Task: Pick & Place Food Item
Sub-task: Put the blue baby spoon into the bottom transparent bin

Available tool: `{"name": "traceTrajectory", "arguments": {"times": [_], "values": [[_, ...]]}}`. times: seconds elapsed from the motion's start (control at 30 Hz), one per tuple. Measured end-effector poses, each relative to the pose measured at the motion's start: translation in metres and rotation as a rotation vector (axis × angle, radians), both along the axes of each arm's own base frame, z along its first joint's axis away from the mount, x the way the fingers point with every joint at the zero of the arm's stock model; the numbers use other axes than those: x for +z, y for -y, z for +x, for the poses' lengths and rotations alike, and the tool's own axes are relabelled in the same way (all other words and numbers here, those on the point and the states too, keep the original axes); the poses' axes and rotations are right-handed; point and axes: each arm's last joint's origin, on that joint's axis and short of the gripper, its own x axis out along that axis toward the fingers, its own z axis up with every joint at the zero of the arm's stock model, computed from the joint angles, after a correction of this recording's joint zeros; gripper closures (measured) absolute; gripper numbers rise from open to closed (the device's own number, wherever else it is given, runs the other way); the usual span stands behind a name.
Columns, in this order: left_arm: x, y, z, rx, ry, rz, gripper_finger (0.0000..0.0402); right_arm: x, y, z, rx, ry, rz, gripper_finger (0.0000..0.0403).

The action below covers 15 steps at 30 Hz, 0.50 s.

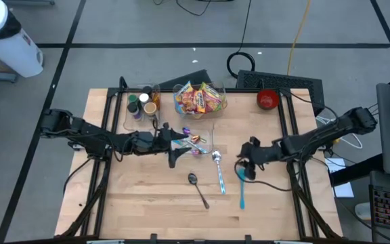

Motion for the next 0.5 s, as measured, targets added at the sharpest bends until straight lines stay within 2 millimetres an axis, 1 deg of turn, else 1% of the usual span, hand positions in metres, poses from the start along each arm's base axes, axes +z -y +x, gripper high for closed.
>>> {"name": "traceTrajectory", "arguments": {"times": [0.23,0.33,0.5], "values": [[0.0,0.0,0.0,-0.002,-0.001,0.0,0.013,-0.042,0.001,-0.023,-0.065,-0.16,0.178,0.0261],[0.0,0.0,0.0,-0.002,-0.001,0.0,0.013,-0.055,0.003,-0.029,-0.113,-0.139,0.234,0.0261],[0.0,0.0,0.0,-0.002,-0.001,0.0,0.013,-0.078,0.003,-0.039,-0.069,-0.063,0.396,0.0261]]}}
